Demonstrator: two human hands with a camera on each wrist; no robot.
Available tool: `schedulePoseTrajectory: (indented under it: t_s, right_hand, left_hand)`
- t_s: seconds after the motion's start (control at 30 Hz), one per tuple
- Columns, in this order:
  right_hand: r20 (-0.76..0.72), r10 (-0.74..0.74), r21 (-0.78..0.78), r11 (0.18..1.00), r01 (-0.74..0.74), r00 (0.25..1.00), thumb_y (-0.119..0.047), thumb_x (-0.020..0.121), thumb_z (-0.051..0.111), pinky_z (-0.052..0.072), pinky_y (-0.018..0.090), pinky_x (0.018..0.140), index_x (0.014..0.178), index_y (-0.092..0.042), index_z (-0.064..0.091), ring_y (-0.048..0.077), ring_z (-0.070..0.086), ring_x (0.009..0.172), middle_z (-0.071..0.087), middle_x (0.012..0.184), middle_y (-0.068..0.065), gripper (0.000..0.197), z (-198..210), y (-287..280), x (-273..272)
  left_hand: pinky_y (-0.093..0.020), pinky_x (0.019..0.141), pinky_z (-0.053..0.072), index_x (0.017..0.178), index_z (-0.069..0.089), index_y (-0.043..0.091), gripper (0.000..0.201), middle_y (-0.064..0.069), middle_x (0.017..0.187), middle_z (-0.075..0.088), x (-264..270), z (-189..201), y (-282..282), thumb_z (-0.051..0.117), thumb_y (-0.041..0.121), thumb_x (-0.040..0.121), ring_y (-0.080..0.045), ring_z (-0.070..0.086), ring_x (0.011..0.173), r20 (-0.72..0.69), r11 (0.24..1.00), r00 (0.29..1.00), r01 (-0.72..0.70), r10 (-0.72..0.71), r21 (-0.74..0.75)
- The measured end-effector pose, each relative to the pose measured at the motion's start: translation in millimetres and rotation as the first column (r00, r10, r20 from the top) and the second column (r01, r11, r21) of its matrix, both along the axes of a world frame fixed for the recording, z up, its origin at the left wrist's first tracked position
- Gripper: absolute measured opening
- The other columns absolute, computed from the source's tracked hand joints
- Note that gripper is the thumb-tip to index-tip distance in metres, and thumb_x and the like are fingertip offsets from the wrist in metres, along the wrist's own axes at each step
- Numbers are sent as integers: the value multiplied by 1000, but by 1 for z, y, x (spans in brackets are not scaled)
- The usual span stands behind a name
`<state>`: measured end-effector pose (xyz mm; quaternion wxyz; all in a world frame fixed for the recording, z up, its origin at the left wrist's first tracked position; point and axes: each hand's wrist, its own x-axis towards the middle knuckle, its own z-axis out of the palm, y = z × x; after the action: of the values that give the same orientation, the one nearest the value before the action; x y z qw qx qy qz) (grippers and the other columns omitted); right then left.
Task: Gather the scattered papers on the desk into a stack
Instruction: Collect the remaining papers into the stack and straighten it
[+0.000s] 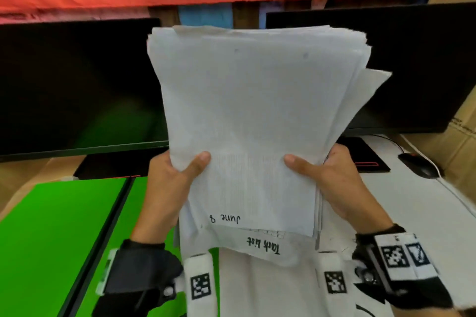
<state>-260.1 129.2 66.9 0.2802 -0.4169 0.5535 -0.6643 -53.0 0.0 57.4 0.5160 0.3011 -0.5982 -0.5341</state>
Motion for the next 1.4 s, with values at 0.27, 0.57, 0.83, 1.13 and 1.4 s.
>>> schedulePoseTrajectory:
  t_s: [0.27, 0.57, 0.83, 1.13, 1.4]
  right_hand:
    - [-231, -362, -192, 927, 323, 903, -8, 88, 65, 50, 5, 72, 111, -19, 58, -13, 62, 83, 63, 93, -19, 26, -14, 1, 29]
    - [-122, -330, -80, 943, 322, 936, -21, 75, 78, 54, 14, 76, 120, -17, 57, -1, 66, 94, 68, 105, -11, 50, -52, 13, 21]
    - [-82, -303, -186, 941, 284, 949, -26, 72, 78, 54, 14, 78, 111, -24, 61, -1, 67, 97, 71, 99, -16, 42, -35, 12, 13]
    - [-59, -362, -148, 925, 350, 930, -20, 72, 78, 58, 35, 82, 110, -1, 64, 19, 71, 94, 73, 99, 7, 45, -64, 16, 3]
    - [-294, -472, -339, 865, 371, 831, 0, 81, 71, 48, 10, 80, 112, -20, 52, -10, 57, 89, 57, 97, -18, 42, -11, 1, 13]
  left_hand:
    - [-7, 68, 48, 95, 66, 22, 27, 25, 80, 70, -23, -17, 29, 76, 2, 80, 11, 67, 81, 63, 968, 994, -71, 88, -241]
    - [-20, 73, 55, 106, 59, 23, 54, 13, 98, 74, -12, -44, 21, 83, -1, 63, -5, 70, 93, -32, 999, 999, -35, 34, -32]
    - [-18, 80, 54, 120, 56, 17, 66, 12, 109, 68, -11, -34, 16, 88, 4, 63, -1, 67, 101, -36, 985, 999, -16, 10, -170]
    - [-16, 70, 54, 97, 66, 23, 36, 20, 88, 75, -5, -48, 13, 81, 7, 68, -1, 70, 84, 67, 993, 997, 55, -48, -100]
    - [-8, 72, 49, 109, 62, 9, 33, 15, 97, 66, -35, -9, 15, 74, -2, 81, 12, 66, 83, -11, 961, 999, -35, 33, -273]
